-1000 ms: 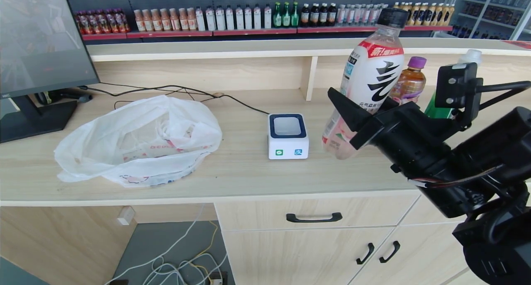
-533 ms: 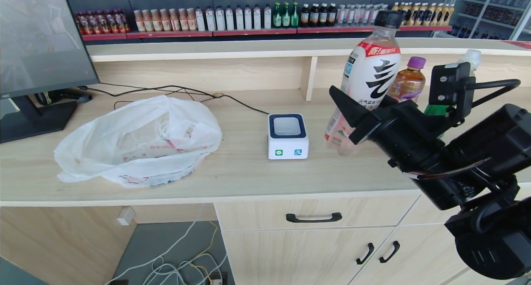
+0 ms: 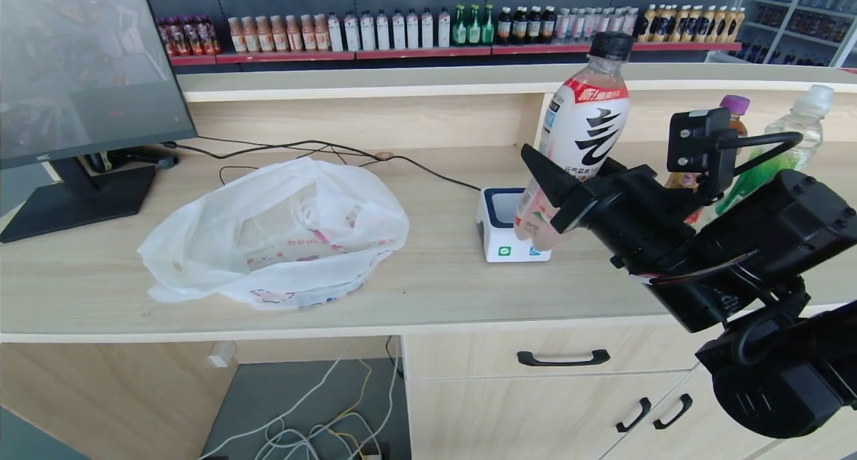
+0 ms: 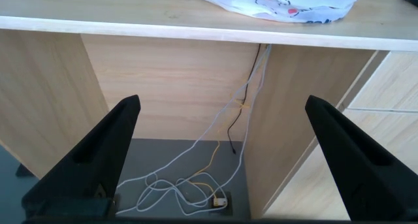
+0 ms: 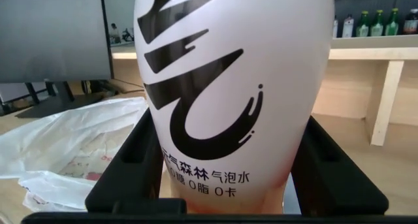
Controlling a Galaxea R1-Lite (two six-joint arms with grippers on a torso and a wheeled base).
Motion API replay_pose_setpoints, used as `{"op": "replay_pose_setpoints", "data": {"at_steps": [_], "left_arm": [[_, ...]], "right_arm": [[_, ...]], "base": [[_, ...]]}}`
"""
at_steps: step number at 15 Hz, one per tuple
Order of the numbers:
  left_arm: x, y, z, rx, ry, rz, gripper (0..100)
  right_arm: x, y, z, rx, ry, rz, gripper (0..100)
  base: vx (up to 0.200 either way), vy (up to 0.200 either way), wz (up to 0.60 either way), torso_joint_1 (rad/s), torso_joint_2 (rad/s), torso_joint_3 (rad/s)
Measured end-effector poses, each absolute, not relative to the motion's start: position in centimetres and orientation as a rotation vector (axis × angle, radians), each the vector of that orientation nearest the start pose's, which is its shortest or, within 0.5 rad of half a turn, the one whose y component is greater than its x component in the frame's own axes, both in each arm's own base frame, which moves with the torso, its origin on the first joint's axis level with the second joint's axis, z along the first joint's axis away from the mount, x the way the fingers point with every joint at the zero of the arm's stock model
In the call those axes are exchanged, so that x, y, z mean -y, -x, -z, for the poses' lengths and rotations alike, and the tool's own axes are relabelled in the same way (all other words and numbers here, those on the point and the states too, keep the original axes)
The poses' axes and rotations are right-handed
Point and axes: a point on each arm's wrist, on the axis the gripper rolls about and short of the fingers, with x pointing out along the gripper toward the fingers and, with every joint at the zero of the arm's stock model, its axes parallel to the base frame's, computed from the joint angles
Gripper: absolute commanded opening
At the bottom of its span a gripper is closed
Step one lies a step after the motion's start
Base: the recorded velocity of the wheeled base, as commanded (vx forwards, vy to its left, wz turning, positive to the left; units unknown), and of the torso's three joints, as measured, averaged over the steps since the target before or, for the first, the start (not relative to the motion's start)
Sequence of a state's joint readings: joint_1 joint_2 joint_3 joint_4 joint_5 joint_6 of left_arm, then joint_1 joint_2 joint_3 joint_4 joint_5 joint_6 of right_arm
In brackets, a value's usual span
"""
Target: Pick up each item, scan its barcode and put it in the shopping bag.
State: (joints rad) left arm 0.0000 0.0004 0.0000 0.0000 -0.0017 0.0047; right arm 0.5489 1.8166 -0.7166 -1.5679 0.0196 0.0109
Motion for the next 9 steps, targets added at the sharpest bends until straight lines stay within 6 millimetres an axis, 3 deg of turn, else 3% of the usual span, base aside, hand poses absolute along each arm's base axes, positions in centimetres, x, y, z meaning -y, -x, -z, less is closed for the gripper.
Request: {"op": "replay_pose_setpoints", "data": {"at_steps": [9], "left_arm": [[0.00,2.28,-7.55,0.000,0.005,0.001,100]], "right_arm": [[-16.11,-26.70,-22.00,0.473,-0.138,-0.552,0]], "base": [[0.000,0.200,0.00,0.002,0.00,0.002]]}}
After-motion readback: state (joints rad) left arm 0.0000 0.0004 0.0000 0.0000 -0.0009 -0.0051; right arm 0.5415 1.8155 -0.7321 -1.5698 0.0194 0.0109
